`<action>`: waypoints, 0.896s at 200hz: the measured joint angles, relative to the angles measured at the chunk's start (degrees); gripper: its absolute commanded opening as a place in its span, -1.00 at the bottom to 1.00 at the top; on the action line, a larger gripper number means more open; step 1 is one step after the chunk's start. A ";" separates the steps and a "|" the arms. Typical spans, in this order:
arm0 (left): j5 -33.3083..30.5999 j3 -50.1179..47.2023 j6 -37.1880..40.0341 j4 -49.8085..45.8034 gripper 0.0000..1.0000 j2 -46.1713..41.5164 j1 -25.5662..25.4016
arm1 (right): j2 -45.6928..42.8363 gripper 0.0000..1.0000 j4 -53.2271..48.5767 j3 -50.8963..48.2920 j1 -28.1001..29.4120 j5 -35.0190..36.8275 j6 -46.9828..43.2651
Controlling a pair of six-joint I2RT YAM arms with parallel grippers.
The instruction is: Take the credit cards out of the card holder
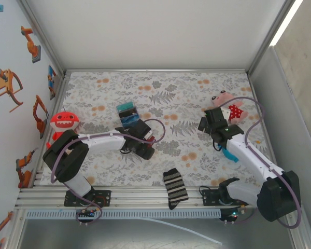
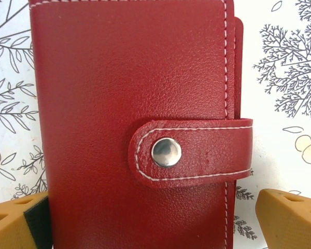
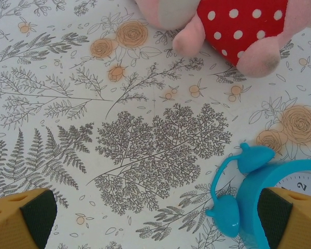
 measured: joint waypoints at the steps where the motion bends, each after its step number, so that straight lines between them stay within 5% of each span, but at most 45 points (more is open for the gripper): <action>1: -0.07 0.02 0.02 -0.02 0.94 0.04 -0.02 | 0.02 0.99 0.00 0.02 0.02 0.00 0.00; 54: -1.64 1.05 -0.48 -1.14 0.97 0.94 -1.01 | 2.01 0.99 0.00 2.01 0.87 -1.66 0.46; 179: 1.18 -4.11 -4.81 6.75 0.52 -3.82 -1.16 | 5.62 0.93 18.43 -6.88 7.21 -27.85 11.69</action>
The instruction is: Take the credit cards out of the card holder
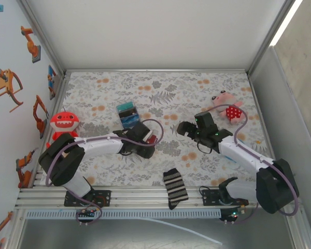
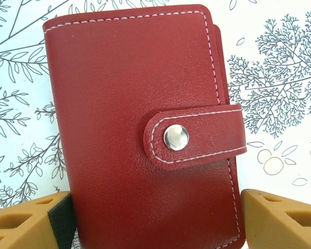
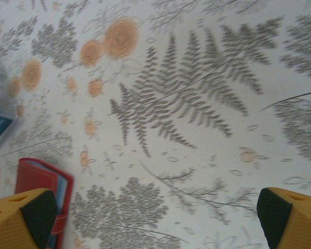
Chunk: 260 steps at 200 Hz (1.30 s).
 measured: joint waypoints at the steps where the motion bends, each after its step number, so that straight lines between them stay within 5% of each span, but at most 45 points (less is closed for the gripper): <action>1: 0.04 -0.09 -0.02 0.11 0.51 -0.09 0.00 | 0.11 0.93 0.20 0.00 0.09 -0.13 0.09; 72: 0.70 -2.84 -1.77 3.58 0.47 -3.54 0.02 | 9.90 0.86 15.04 -1.92 6.62 -7.13 6.25; 91: 1.46 -2.93 -2.19 3.69 0.82 -3.72 0.02 | 9.88 0.86 16.24 -1.90 6.71 -7.43 6.56; 105: 2.47 -2.93 -3.08 3.89 0.89 -4.04 0.13 | 9.88 0.85 16.31 -1.90 6.71 -7.52 6.71; 186: 13.81 -2.93 -8.31 3.96 0.78 -4.00 7.52 | 7.32 0.85 13.53 -1.90 6.71 -5.79 6.25; 217: 16.94 -2.93 -9.64 3.58 0.43 -3.74 8.81 | 6.27 0.85 11.98 -1.90 6.71 -4.72 5.86; 260: 19.26 -3.54 -10.32 3.02 0.27 -3.74 11.54 | 5.77 0.85 11.08 -1.90 6.71 -4.22 5.64</action>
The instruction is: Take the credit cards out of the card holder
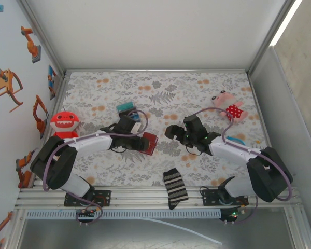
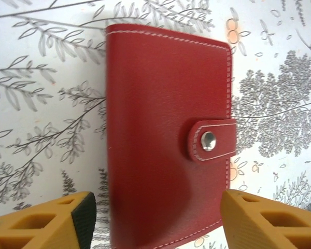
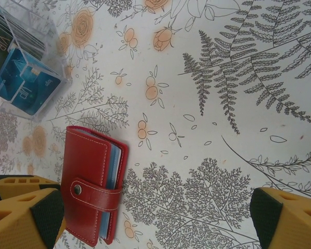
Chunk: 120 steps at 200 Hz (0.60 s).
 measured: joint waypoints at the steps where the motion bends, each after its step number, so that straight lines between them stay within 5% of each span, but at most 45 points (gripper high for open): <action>1: 0.02 -0.02 -0.02 0.00 0.27 0.00 0.02 | 0.00 0.85 -0.02 0.00 0.00 -0.02 0.00; 120: 4.66 -0.55 -1.22 2.14 -0.77 3.04 0.59 | 0.24 0.85 0.04 0.55 0.33 -0.37 0.00</action>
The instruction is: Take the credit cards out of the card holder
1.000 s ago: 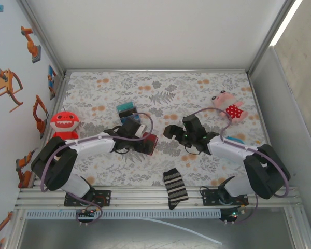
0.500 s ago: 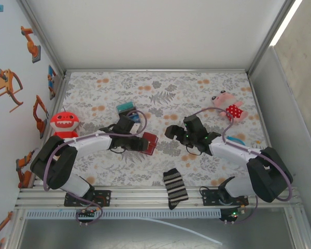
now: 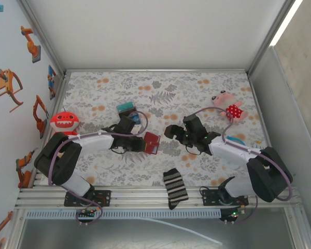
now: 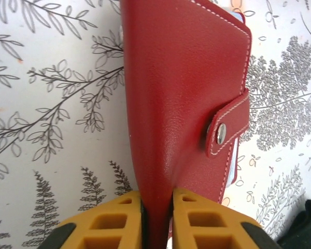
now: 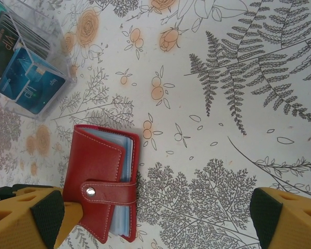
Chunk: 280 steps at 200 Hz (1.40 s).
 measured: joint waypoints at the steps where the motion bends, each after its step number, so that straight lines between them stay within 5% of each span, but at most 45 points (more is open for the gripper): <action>1: 0.07 0.00 0.17 0.02 -0.78 0.00 0.00 | 0.02 0.85 0.00 0.00 0.00 -0.09 0.00; 123: 4.35 0.13 -5.88 0.02 -0.86 -14.19 0.15 | 0.39 0.95 14.32 -0.57 -0.02 -15.37 -1.86; 206: 9.73 1.01 -8.17 1.38 -0.84 -19.67 0.37 | -0.24 0.86 15.52 1.27 -0.02 -19.69 -5.31; 246: 12.09 1.01 -8.48 2.69 -0.82 -19.67 0.37 | -0.24 0.61 16.02 3.80 -0.02 -20.96 -6.58; 280: 12.98 1.01 -8.79 3.69 -0.64 -19.65 0.37 | -0.20 0.09 16.76 4.20 -0.07 -21.40 -7.19</action>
